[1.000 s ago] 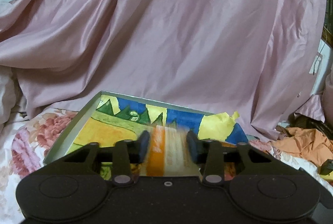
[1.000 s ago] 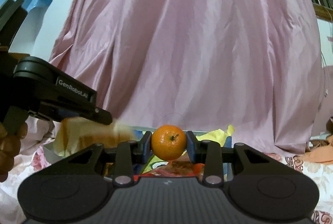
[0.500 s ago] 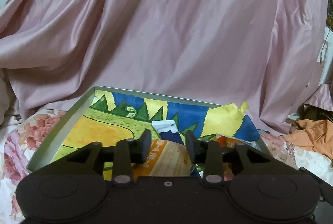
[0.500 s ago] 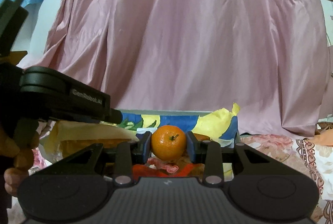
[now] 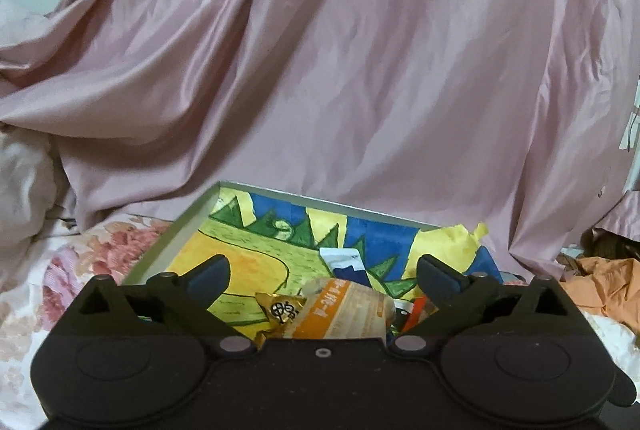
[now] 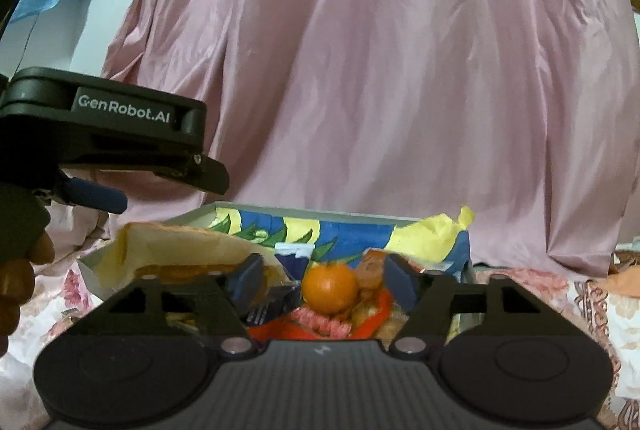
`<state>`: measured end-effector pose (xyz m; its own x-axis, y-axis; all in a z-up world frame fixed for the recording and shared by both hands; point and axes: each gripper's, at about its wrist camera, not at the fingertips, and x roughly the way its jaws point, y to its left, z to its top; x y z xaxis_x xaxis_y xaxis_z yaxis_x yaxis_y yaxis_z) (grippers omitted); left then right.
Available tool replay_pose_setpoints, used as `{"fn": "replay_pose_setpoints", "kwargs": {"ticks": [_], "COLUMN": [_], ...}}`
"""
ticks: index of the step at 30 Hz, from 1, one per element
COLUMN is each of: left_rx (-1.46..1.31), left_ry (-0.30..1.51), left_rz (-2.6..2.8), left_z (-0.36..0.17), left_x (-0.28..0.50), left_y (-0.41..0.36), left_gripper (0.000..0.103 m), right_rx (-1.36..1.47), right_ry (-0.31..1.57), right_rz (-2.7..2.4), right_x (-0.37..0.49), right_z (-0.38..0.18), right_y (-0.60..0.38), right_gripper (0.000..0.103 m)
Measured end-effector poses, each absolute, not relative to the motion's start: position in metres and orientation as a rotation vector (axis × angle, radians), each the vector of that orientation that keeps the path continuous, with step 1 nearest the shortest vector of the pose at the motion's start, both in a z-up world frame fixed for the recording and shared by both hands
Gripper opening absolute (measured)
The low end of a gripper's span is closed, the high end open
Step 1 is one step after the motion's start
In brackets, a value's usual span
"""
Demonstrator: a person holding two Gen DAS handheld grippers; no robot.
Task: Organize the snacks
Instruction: 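Release the cake packet into the tray with the left tool while the right tool releases the mandarin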
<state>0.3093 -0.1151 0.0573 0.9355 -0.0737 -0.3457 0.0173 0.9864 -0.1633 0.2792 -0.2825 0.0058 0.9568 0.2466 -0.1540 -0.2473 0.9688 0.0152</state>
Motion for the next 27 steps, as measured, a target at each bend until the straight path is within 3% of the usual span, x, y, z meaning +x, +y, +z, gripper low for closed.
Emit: {"fn": "replay_pose_setpoints", "kwargs": {"ticks": [8, 17, 27], "left_rx": [-0.141, -0.117, -0.115], "left_ry": [0.324, 0.299, 0.289], "left_rz": [-0.008, 0.016, 0.045], "left_z": [0.069, 0.079, 0.081], "left_x": [0.289, 0.252, 0.206], "left_y": [-0.114, -0.105, -0.089], "left_gripper": [0.102, 0.102, 0.102], "right_rx": [-0.012, -0.028, 0.143], "right_ry": [0.11, 0.094, 0.183], "right_rz": [0.243, 0.241, 0.133], "right_x": [0.261, 0.233, 0.209], "right_z": [0.016, 0.023, 0.03], "right_y": [-0.278, -0.273, -0.293], "right_gripper": [0.103, 0.103, 0.103]}}
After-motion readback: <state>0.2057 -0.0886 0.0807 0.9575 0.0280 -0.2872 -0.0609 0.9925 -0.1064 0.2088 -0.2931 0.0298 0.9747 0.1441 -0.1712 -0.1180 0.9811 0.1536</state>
